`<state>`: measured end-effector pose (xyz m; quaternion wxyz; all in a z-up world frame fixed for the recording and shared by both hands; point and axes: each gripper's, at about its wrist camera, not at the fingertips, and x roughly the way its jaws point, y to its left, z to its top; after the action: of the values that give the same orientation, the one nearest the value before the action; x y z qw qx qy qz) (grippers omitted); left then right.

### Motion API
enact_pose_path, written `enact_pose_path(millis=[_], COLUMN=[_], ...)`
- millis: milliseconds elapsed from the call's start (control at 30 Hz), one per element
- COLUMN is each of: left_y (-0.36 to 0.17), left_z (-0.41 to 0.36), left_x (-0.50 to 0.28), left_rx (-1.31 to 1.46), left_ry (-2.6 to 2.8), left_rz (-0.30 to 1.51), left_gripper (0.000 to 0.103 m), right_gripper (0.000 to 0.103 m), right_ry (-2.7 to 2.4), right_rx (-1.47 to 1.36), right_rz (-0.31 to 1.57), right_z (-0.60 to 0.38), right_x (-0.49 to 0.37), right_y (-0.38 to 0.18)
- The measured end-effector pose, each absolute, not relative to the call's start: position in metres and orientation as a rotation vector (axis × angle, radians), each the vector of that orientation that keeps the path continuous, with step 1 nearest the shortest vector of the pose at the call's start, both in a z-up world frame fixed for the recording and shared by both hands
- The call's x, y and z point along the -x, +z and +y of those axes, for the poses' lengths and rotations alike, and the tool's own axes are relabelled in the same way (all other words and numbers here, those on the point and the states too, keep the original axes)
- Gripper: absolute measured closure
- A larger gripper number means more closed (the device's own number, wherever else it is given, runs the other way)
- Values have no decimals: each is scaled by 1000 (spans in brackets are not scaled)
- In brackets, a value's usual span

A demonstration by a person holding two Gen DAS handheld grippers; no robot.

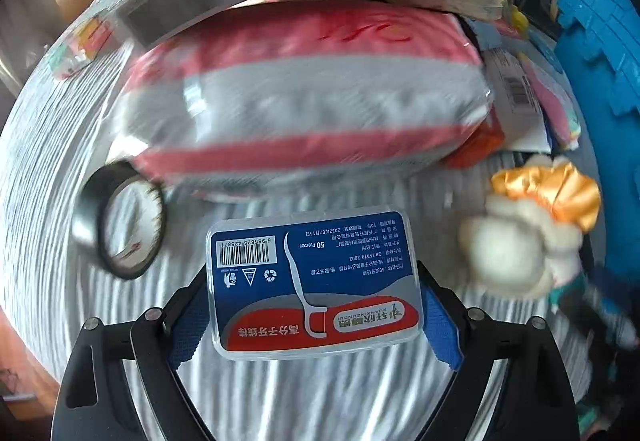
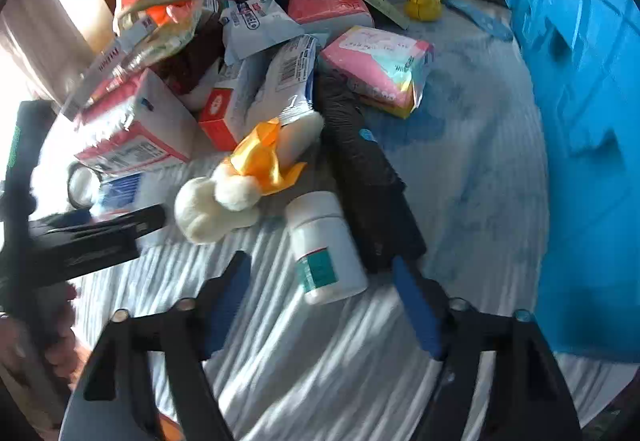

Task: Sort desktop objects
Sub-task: 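Grasp the blue floss-pick box with left tool while right tool grasps a white-green bottle, then lift the floss box and bottle with both tools toward the blue crate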

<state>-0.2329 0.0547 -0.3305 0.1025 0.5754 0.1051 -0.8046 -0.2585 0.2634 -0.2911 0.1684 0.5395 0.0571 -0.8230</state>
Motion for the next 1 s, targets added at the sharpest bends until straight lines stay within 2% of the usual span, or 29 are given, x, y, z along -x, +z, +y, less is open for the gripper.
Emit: enact_pose_path(millis=[33, 133, 333, 433, 700, 800, 1000], left_y=[-330, -330, -330, -332, -335, -334, -306], left_z=[53, 49, 61, 66, 69, 69, 75], left_x=[229, 222, 218, 219, 221, 218, 205], left_rx=[-1704, -1708, -1715, -1710, -1689, -1688, -1607], left_ry=[-2377, -2384, -2421, -2428, -2445, -2439, -2474], left_rz=[304, 314, 236, 216, 183, 210, 214], left_gripper=[13, 13, 13, 12, 13, 13, 14], right_gripper=[35, 55, 55, 67, 67, 69, 69], right_ry=[-2337, -2321, -2274, -2296, -2326, -2339, -2299], right_rx=[-1533, -1518, -1560, -1565, -1551, -1544, -1526], right_rz=[177, 187, 215, 195, 173, 236, 246], right_z=[262, 259, 251, 253, 253, 248, 247], right_x=[260, 256, 256, 262, 266, 264, 257], right_y=[-291, -285, -302, -311, -318, -319, -311])
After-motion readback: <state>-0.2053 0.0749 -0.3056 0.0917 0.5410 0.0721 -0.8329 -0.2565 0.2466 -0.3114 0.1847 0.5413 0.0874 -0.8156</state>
